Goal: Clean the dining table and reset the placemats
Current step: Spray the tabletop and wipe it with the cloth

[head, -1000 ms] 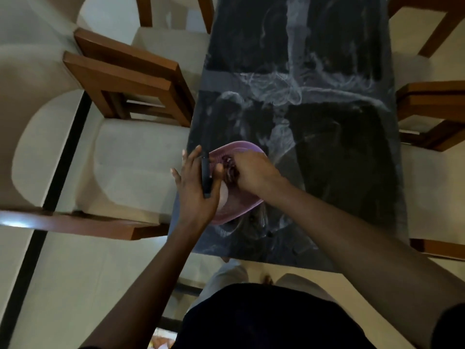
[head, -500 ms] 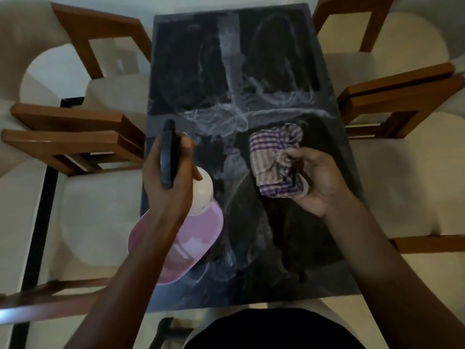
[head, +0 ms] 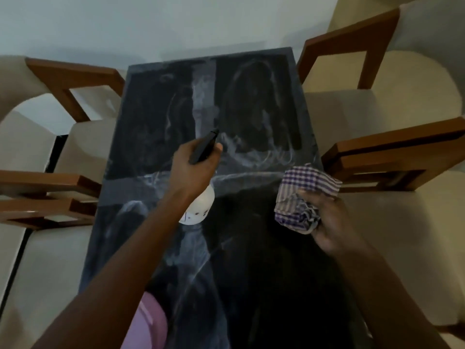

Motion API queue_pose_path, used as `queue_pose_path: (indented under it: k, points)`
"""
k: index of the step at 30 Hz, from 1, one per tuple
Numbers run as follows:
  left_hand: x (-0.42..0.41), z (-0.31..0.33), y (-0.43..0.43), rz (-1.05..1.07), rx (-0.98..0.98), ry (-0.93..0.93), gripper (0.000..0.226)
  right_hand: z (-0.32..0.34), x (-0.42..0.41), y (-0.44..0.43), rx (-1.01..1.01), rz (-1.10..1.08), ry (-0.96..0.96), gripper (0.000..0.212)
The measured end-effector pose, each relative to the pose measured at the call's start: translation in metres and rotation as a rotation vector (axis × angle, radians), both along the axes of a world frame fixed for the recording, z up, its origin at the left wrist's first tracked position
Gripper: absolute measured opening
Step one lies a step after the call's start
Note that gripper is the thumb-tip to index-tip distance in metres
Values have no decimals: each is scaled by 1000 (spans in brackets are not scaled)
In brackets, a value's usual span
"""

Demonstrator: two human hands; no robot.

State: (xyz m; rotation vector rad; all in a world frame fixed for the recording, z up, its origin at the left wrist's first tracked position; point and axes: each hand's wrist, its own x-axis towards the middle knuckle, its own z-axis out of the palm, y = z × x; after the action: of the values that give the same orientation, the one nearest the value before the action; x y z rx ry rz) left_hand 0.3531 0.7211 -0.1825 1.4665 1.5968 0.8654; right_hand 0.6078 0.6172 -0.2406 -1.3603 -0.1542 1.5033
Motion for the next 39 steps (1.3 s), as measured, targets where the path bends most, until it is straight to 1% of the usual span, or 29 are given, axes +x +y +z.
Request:
queue_pose_path:
  k: [2, 6, 9, 10, 12, 13, 15, 16, 18, 20, 22, 25, 26, 27, 29, 30, 32, 33, 34, 36, 39]
  points:
    - [14, -14, 33, -26, -23, 12, 30, -13, 8, 13, -2, -40, -90, 35]
    - [32, -39, 88, -49, -47, 34, 24, -35, 23, 31, -38, -44, -164, 28]
    - [40, -56, 121, -24, -68, 17, 28, -51, 24, 48, -65, -59, -206, 35]
    - [42, -59, 131, -14, -82, 7, 27, -57, 24, 54, -60, -60, -261, 37]
    - [46, -63, 145, -6, -89, -17, 27, -62, 24, 65, 10, -64, -427, 37]
    - [48, -66, 151, -15, -78, -15, 31, -63, 26, 71, 66, -58, -494, 36]
    - [53, -69, 157, -42, -48, 16, 42, -63, 30, 83, 137, -41, -570, 36]
    - [55, -70, 158, -50, -34, 34, 43, -63, 32, 88, 147, -49, -592, 36]
    - [59, -75, 160, -51, -2, 90, 41, -63, 36, 104, 134, -80, -656, 36]
    - [63, -79, 161, -52, 19, 138, 39, -62, 39, 122, 168, -85, -741, 33]
    - [64, -80, 165, -63, 25, 152, 37, -58, 40, 143, 198, -87, -900, 27]
    - [62, -80, 170, -85, 8, 140, 37, -59, 42, 182, 247, -60, -1304, 14]
    - [61, -81, 171, -94, 6, 141, 36, -61, 43, 200, 252, -26, -1391, 18]
    - [61, -81, 171, -107, 11, 140, 33, -65, 44, 222, 243, 31, -1454, 28]
    - [59, -80, 170, -125, 22, 141, 28, -76, 45, 270, 191, 201, -1580, 45]
    - [58, -80, 169, -122, 23, 142, 27, -81, 43, 296, 144, 306, -1623, 51]
    - [58, -79, 168, -118, 14, 136, 27, -93, 31, 343, 55, 516, -1640, 65]
    - [57, -79, 169, -120, 7, 123, 28, -100, 22, 362, 48, 607, -1651, 70]
    - [58, -79, 170, -117, -2, 108, 29, -106, 11, 380, 83, 688, -1669, 73]
    - [58, -80, 175, -110, -9, 97, 29, -112, -13, 399, 227, 831, -1690, 70]
    - [57, -83, 186, -118, -51, 61, 23, -112, -33, 386, 456, 1071, -1752, 70]
